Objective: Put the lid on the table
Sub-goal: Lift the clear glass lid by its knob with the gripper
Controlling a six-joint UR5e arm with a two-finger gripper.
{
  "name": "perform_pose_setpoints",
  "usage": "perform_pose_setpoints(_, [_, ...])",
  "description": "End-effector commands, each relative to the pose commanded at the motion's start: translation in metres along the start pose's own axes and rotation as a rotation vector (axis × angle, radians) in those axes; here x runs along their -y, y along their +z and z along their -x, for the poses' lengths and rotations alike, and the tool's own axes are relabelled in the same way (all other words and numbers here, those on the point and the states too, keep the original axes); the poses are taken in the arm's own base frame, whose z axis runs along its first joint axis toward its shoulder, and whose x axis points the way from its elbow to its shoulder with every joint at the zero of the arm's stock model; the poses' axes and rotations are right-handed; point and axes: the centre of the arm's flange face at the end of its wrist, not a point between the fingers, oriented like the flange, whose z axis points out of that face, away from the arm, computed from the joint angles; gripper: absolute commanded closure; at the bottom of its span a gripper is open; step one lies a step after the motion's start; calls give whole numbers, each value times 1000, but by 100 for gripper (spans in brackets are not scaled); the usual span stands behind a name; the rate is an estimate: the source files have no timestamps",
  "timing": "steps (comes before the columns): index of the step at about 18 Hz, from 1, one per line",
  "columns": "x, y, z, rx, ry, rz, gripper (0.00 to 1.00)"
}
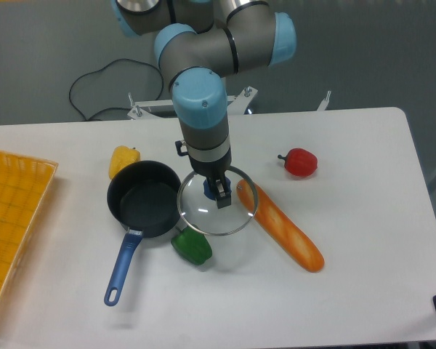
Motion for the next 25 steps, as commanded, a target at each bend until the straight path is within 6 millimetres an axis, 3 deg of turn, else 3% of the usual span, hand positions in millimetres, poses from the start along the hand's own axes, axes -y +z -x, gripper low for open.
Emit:
perform_pose_setpoints(8, [-10, -1, -1, -1, -18, 3, 35])
perform_pose_setpoints(25, [-6, 6, -7, -10, -47, 0, 35])
